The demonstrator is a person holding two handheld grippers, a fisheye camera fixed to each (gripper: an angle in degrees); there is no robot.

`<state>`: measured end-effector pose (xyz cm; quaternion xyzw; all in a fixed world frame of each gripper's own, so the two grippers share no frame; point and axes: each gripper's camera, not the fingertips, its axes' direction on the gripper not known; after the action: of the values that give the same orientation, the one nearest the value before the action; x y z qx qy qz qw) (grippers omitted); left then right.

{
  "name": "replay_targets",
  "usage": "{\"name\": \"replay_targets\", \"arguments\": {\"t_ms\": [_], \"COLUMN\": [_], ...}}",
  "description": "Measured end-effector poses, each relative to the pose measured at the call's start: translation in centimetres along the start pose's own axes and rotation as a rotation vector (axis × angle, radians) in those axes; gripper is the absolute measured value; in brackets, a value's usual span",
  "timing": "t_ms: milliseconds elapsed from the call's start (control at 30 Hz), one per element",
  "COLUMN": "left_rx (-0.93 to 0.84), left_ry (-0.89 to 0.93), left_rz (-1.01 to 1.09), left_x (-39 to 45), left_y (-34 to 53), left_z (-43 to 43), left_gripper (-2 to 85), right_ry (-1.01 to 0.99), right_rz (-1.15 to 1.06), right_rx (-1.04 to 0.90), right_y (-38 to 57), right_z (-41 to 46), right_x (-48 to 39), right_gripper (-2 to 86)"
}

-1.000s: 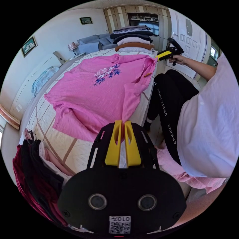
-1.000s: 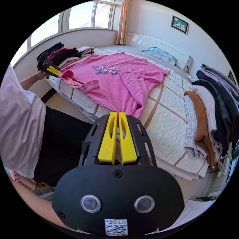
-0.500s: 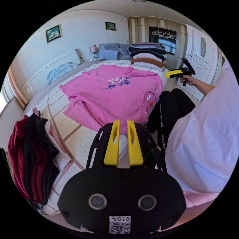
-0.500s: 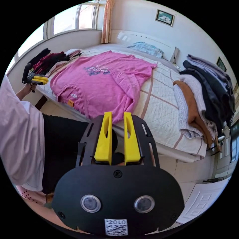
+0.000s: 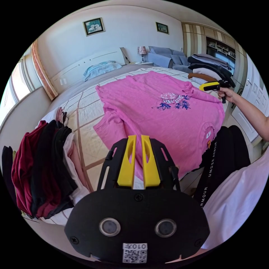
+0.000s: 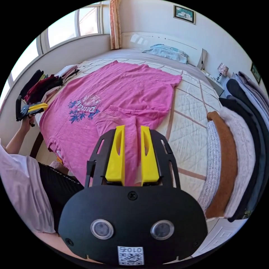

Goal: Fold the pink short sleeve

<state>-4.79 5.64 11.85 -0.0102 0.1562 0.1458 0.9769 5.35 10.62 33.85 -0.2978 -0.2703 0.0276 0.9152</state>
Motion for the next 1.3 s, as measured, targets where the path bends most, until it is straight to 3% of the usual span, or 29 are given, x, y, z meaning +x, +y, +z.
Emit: {"name": "replay_targets", "arguments": {"t_ms": [133,300,500,633,867,933,1067,1133,1233,1300], "left_rx": [-0.003,0.013,-0.014,0.002,0.005,0.013,0.069,0.100,0.109,0.093], "left_ry": [0.011,0.010,0.034,0.066,0.071,0.080,0.156,0.229,0.331,0.423], "left_rz": [-0.024,0.007,0.024,0.026,0.046,0.040,0.029,0.034,0.071,0.096], "left_x": [-0.4,-0.2,0.2,0.5,0.6,0.3,-0.3,-0.3,0.6,1.7], "left_y": [0.5,-0.8,-2.1,-2.4,-3.0,-3.1,-4.1,-5.0,-6.9,-8.5], "left_z": [0.0,-0.1,1.5,1.8,2.1,2.2,2.1,2.3,3.9,5.7], "left_gripper": [0.9,0.6,0.4,0.3,0.2,0.3,0.9,1.6,3.4,5.0], "right_ry": [-0.077,0.032,0.229,0.340,0.258,0.284,0.217,0.042,-0.162,-0.089], "right_rz": [-0.034,-0.045,0.235,0.455,0.654,0.659,0.510,0.235,-0.068,-0.108], "right_rx": [-0.033,0.045,0.094,-0.038,0.022,0.119,0.360,0.436,0.241,0.086], "right_y": [-0.1,2.5,9.9,13.9,16.8,16.1,12.7,8.7,4.6,4.5], "right_z": [0.9,-3.7,-9.6,-7.8,-6.6,-8.4,-13.1,-14.0,-9.2,-4.7], "right_x": [-0.1,-0.5,4.3,7.1,6.4,5.1,0.1,-5.9,-13.6,-16.3], "right_gripper": [6.6,2.6,2.0,2.4,2.8,2.9,3.0,2.9,2.7,2.5]}}
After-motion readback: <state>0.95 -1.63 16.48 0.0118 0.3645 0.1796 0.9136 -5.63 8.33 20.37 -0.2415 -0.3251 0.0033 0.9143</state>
